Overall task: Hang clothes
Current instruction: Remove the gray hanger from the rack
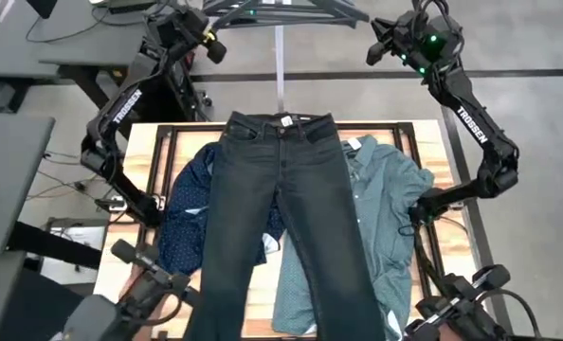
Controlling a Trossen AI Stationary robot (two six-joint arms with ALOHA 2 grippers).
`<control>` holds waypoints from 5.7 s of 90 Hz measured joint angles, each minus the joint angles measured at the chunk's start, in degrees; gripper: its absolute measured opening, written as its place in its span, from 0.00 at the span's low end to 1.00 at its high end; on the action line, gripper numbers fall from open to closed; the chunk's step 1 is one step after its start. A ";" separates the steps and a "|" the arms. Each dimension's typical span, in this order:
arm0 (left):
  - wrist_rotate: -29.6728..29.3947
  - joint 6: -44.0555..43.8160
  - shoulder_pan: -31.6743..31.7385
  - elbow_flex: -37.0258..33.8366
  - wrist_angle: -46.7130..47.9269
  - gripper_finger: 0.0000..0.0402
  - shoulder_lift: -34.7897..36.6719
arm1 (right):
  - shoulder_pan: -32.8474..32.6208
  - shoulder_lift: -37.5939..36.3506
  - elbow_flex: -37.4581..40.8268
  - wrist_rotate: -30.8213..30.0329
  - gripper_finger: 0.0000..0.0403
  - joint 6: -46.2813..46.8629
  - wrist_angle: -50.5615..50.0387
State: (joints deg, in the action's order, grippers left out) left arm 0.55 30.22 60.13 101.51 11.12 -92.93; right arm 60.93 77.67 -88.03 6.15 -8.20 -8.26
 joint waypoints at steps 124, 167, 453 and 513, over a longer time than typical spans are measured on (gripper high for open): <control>0.18 -2.70 -0.84 0.00 -1.45 0.40 -0.24 | 4.67 6.25 0.04 19.63 0.41 6.16 3.74; 0.09 -2.92 -0.84 0.00 -1.56 0.40 -0.24 | -0.13 8.48 0.04 21.83 0.44 6.69 6.25; -30.02 -30.83 -62.03 0.00 42.32 0.40 15.63 | -32.51 -28.78 23.86 41.72 0.05 20.21 -67.12; -29.08 -32.67 -60.53 -0.02 48.71 0.40 12.00 | -16.99 -18.72 31.36 16.00 0.41 13.81 -58.81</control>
State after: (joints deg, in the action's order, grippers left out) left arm -28.53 -2.45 -0.40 101.49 59.83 -80.93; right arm 43.94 58.95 -56.66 22.15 5.61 -67.07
